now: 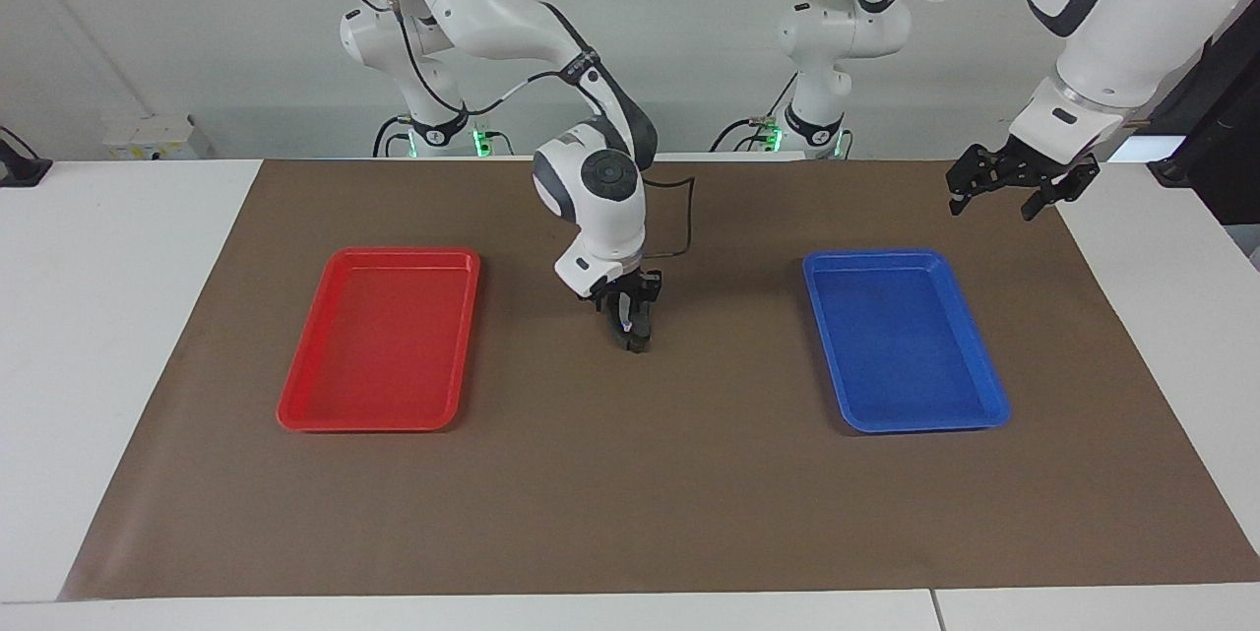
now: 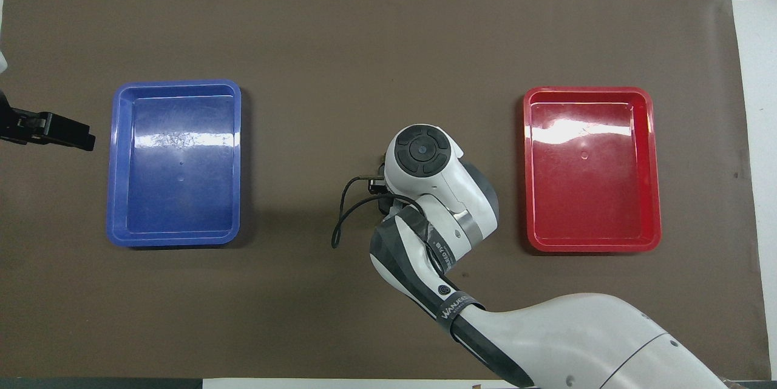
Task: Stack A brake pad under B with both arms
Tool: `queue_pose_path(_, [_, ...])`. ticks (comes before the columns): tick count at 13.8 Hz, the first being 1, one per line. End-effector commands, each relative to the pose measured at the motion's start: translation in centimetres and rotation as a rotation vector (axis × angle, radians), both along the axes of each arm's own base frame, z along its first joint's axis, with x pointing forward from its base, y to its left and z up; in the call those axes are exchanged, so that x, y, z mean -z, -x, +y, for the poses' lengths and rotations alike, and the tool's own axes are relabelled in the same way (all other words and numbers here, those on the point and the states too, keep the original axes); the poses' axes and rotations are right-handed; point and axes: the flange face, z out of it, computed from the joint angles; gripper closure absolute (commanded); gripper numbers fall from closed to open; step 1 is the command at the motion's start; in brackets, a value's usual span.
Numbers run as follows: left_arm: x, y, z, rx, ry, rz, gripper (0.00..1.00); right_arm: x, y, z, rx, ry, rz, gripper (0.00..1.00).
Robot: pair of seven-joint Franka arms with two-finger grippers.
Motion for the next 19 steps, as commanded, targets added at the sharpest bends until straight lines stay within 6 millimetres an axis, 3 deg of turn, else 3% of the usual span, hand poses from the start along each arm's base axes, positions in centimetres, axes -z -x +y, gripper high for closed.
queue_pose_path(1, [0.1,0.1,0.1,-0.011,0.013,0.001,0.00,-1.0,0.3,-0.3,-0.001,0.001,-0.017,0.00])
queue_pose_path(2, [0.0,0.1,0.1,-0.011,0.013,0.000,0.00,-1.8,0.1,-0.4,0.002,-0.004,-0.029,0.00])
queue_pose_path(4, [0.0,0.1,0.1,-0.011,0.013,0.000,0.00,-5.6,-0.6,-2.2,0.034,-0.008,-0.069,0.00])
queue_pose_path(7, [0.0,0.1,0.1,-0.011,0.013,0.000,0.00,-13.2,-4.3,-11.4,0.134,0.007,-0.171,0.00])
queue_pose_path(10, [0.1,0.1,0.1,-0.011,0.013,0.001,0.00,-20.0,-6.0,-19.6,0.089,0.073,-0.224,0.00])
queue_pose_path(13, [0.1,0.1,0.1,-0.011,0.013,0.001,0.00,-26.1,-5.9,-28.1,0.006,0.103,-0.221,0.00])
queue_pose_path(15, [0.0,0.1,0.1,-0.011,0.013,0.000,0.00,-29.2,-4.8,-32.5,-0.014,0.116,-0.191,0.00])
queue_pose_path(18, [0.1,0.1,0.1,-0.011,0.013,0.001,0.00,-32.9,-3.4,-35.0,0.025,0.092,-0.103,0.00])
queue_pose_path(19, [0.1,0.1,0.1,-0.011,0.013,0.001,0.00,-33.3,-3.1,-35.6,0.037,0.087,-0.076,0.00])
